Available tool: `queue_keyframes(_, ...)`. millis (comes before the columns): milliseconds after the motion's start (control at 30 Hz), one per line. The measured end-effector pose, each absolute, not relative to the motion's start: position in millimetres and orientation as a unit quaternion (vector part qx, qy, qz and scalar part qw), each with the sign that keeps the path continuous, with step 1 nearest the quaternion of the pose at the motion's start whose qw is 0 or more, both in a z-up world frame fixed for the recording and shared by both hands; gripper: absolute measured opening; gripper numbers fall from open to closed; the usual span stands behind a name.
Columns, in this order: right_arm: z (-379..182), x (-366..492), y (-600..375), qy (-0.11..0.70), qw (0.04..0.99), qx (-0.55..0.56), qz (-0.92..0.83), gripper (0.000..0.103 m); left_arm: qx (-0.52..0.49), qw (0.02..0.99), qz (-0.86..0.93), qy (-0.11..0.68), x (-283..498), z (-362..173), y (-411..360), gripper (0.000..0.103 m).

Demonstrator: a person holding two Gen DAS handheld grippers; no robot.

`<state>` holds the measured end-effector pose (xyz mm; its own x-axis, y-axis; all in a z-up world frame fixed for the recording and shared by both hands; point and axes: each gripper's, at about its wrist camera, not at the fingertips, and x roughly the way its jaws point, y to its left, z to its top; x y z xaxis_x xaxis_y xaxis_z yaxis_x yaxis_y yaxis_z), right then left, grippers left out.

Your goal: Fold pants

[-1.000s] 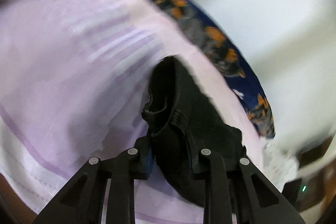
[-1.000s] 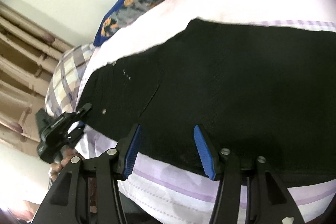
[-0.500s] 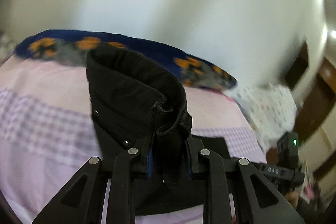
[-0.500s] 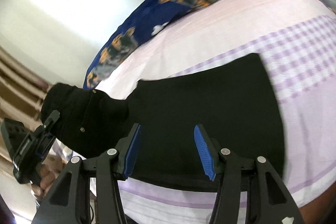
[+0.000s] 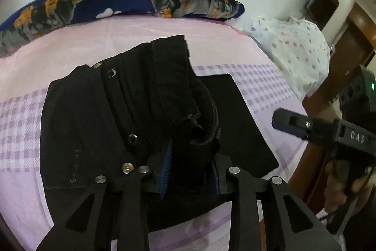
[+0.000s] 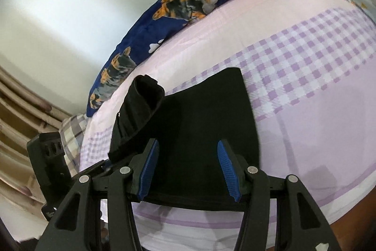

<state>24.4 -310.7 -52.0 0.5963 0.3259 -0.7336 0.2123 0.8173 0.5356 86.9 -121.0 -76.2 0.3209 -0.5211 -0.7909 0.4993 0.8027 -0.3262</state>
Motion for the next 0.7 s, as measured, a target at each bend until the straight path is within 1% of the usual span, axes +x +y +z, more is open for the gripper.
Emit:
queue_keyframes(33, -52, 24, -311, 0.449, 0.842, 0.295, 0.042, 0.052, -0.003, 0.815, -0.317, 0.485, 84, -71, -123, 0.035)
queue_keyframes(133, -56, 27, -311, 0.459, 0.838, 0.287, 0.063, 0.056, -0.006, 0.810, -0.352, 0.469, 79, -54, -120, 0.041)
queue_keyframes(167, -57, 30, -311, 0.463, 0.837, 0.285, 0.066, 0.059, -0.021, 0.806, -0.372, 0.460, 75, -49, -115, 0.042)
queue_keyframes(200, -59, 32, -312, 0.467, 0.832, 0.289, 0.074, 0.060, -0.030, 0.807, -0.383, 0.449, 71, -40, -109, 0.042)
queue_keyframes(300, -66, 41, -318, 0.473, 0.815, 0.321, 0.091, 0.060, -0.029, 0.824, -0.368, 0.429, 71, -28, -90, 0.047)
queue_keyframes(467, -79, 62, -319, 0.498, 0.793, 0.329, 0.123, 0.060, -0.043, 0.845, -0.283, 0.451, 93, -41, -52, 0.047)
queue_keyframes(600, -86, 80, -308, 0.522, 0.781, 0.309, 0.149, 0.060, -0.069, 0.850, -0.219, 0.475, 109, -62, -21, 0.047)
queue_keyframes(700, -93, 90, -302, 0.540, 0.769, 0.303, 0.159, 0.060, -0.063, 0.845, -0.205, 0.490, 112, -78, -14, 0.047)
